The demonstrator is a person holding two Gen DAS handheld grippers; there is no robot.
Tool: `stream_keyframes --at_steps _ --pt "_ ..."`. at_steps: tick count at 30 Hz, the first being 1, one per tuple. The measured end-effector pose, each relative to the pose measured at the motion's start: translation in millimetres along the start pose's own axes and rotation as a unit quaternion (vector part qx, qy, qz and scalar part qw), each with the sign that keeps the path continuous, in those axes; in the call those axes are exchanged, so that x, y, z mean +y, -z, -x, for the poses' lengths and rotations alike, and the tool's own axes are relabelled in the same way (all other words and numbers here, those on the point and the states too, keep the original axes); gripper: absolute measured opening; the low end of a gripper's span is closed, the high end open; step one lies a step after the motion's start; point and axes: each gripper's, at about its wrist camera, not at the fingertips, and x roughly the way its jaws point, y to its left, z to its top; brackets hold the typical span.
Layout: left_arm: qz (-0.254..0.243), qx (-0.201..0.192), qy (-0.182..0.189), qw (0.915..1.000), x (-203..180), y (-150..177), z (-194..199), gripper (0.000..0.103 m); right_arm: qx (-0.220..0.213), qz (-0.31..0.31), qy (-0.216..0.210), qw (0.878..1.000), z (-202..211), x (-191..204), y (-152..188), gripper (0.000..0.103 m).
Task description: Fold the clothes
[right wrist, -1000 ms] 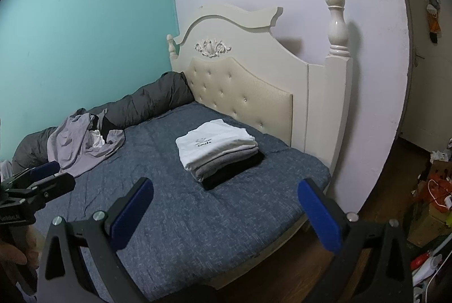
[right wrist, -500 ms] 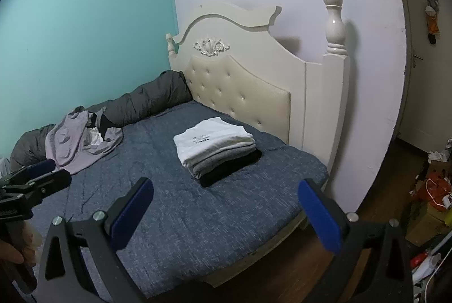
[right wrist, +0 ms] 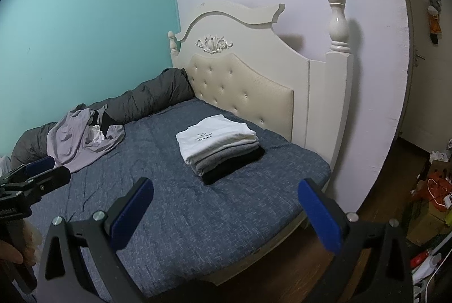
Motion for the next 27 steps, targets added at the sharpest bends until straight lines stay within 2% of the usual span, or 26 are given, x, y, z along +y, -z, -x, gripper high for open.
stream_keyframes --at_steps 27 --pt "-0.002 0.001 -0.008 1.0000 3.7 3.6 -2.0 0.103 0.006 0.004 -0.002 1.000 -1.7 1.1 1.8 0.103"
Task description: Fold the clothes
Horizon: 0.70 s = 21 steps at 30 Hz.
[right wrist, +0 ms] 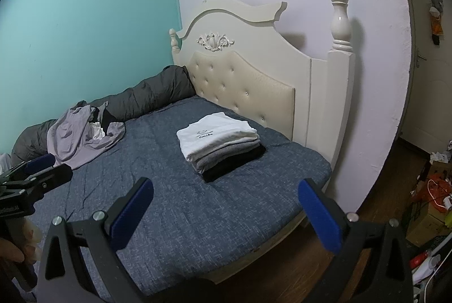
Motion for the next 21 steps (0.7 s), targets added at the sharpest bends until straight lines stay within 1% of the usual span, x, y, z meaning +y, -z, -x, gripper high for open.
stream_keyframes --at_steps 3,12,21 --pt "0.006 0.007 -0.002 1.0000 1.8 0.0 -2.0 0.103 0.001 0.000 -0.001 1.000 0.4 -0.2 0.4 0.103" --pt "0.006 0.007 0.004 0.9999 0.9 0.1 -3.2 0.103 0.003 0.000 -0.001 1.000 -3.1 0.7 0.1 0.103" --pt "0.009 0.008 0.000 0.9999 2.1 1.3 -4.0 0.103 0.006 -0.001 0.000 1.000 -4.4 1.0 1.7 0.103"
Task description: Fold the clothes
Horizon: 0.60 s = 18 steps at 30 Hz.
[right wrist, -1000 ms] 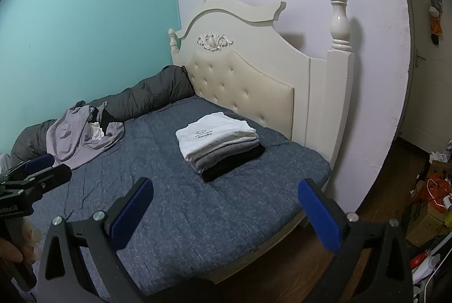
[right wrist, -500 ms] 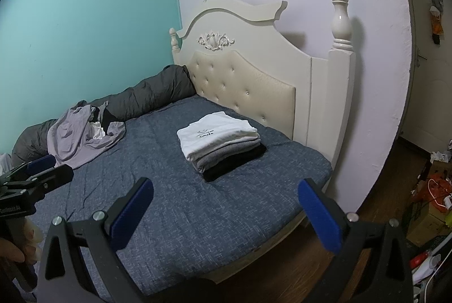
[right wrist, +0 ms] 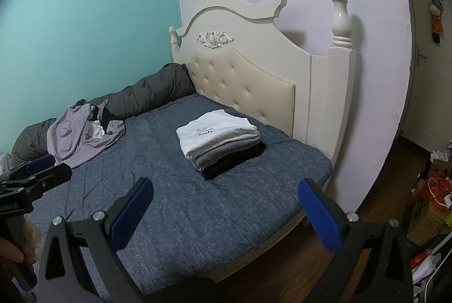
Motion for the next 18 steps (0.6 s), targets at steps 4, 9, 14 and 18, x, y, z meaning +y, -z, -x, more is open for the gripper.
stream_keyframes --at_steps 4,9,14,18 --pt "0.002 -0.002 -0.005 1.0000 0.6 0.3 0.0 0.103 0.000 0.000 0.000 1.000 0.1 -1.3 0.4 0.103" --pt "0.002 -0.004 -0.004 1.0000 1.4 1.0 0.3 0.103 0.002 -0.001 0.000 1.000 -0.1 -1.1 1.1 0.103" --pt "0.001 -0.007 -0.004 1.0000 1.3 1.1 0.6 0.103 0.004 -0.002 0.000 1.000 -1.4 -2.3 2.0 0.103" --pt "-0.001 -0.004 0.000 1.0000 1.3 1.6 0.0 0.102 0.004 -0.003 0.001 1.000 -1.9 -2.9 2.7 0.103"
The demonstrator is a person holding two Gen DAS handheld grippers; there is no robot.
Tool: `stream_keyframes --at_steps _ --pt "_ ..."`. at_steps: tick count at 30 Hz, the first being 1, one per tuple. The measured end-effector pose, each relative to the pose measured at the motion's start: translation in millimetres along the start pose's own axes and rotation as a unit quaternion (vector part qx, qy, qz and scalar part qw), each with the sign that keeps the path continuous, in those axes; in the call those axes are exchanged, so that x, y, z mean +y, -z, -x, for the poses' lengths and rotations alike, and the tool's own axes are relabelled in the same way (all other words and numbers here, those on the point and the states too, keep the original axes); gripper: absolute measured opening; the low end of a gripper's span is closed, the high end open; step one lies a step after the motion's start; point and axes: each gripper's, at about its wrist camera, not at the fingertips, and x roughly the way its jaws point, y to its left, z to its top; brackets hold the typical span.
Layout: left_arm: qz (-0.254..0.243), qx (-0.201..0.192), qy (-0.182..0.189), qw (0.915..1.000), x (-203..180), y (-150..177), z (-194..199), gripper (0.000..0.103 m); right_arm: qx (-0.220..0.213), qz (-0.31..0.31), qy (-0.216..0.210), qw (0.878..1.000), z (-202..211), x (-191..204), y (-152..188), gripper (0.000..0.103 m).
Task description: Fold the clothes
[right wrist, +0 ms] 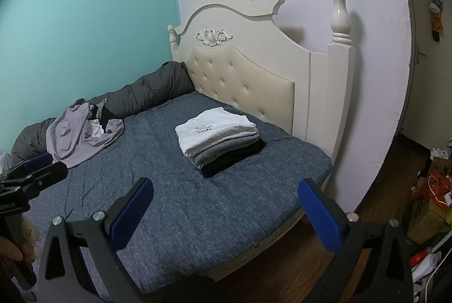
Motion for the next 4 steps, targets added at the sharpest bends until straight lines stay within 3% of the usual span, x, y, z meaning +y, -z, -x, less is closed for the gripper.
stream_keyframes --at_steps 4 --pt "0.002 0.000 -0.004 1.0000 0.5 0.2 -0.2 0.102 0.000 0.000 0.001 1.000 0.0 0.7 0.2 0.103"
